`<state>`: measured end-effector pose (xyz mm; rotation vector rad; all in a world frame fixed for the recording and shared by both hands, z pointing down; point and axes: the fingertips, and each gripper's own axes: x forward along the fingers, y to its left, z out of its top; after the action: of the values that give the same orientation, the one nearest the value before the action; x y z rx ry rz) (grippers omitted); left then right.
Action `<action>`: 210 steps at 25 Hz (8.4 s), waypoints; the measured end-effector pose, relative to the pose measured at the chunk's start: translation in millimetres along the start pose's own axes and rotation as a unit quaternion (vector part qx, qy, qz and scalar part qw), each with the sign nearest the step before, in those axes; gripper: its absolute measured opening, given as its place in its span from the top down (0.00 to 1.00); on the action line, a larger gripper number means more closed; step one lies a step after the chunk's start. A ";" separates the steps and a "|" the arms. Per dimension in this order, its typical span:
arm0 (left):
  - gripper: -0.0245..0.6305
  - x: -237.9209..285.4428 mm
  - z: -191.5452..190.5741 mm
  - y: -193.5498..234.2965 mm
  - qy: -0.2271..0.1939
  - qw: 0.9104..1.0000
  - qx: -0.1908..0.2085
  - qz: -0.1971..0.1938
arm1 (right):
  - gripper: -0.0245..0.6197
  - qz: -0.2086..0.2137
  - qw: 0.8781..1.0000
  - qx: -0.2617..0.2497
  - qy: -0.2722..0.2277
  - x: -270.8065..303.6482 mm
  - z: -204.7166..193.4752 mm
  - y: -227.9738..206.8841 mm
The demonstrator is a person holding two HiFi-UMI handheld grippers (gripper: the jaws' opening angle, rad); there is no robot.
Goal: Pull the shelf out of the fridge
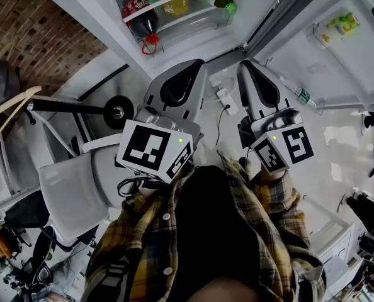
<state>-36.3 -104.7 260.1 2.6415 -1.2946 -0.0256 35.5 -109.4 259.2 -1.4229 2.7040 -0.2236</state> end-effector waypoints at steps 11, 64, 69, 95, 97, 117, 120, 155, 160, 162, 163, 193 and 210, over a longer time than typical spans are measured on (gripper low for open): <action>0.96 32.6 4.2 33.1 -0.007 0.999 -0.005 0.040 | 0.93 0.050 0.999 0.015 0.000 52.1 2.8 -19.9; 0.95 164.0 -48.5 197.5 -0.030 0.959 -0.196 0.203 | 0.92 0.219 0.954 0.167 0.120 254.7 -66.8 -110.3; 0.83 171.9 -62.8 198.1 -0.023 0.955 -0.226 0.191 | 0.85 0.217 0.945 0.204 0.133 256.4 -79.3 -118.6; 0.67 188.9 -73.9 262.5 -0.086 0.903 -0.379 0.183 | 0.74 0.209 0.882 0.383 0.178 310.8 -120.2 -125.2; 0.67 191.4 -72.8 268.3 -0.093 0.901 -0.382 0.183 | 0.74 0.204 0.881 0.389 0.173 317.5 -118.5 -127.5; 0.77 199.0 -69.8 298.1 -0.119 0.880 -0.408 0.210 | 0.78 0.166 0.889 0.399 0.153 350.7 -114.6 -137.9; 0.80 199.1 -68.7 297.7 -0.128 0.877 -0.415 0.206 | 0.82 0.162 0.885 0.411 0.147 350.3 -114.6 -137.6; 0.85 177.7 -84.2 243.6 -0.150 0.861 -0.431 0.223 | 0.86 0.169 0.855 0.465 0.154 290.6 -121.4 -135.6; 0.85 168.4 -88.9 228.5 -0.151 0.859 -0.433 0.227 | 0.86 0.171 0.854 0.465 0.160 273.1 -123.2 -131.6; 0.85 166.1 -88.6 227.8 -0.152 0.858 -0.434 0.229 | 0.86 0.174 0.854 0.463 0.164 272.0 -122.9 -129.7; 0.85 164.9 -89.0 226.7 -0.152 0.857 -0.434 0.230 | 0.86 0.175 0.854 0.462 0.166 270.6 -123.2 -128.9; 0.86 129.8 -112.0 161.4 -0.155 0.855 -0.438 0.231 | 0.86 0.183 0.855 0.452 0.178 195.3 -133.7 -116.2; 0.86 111.3 -116.6 133.9 -0.150 0.862 -0.431 0.219 | 0.86 0.177 0.858 0.450 0.173 161.1 -134.7 -106.1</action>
<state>-60.3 -252.0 407.3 1.5888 -1.4741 -0.7764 12.1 -289.0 409.4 -0.6262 2.3993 -1.5715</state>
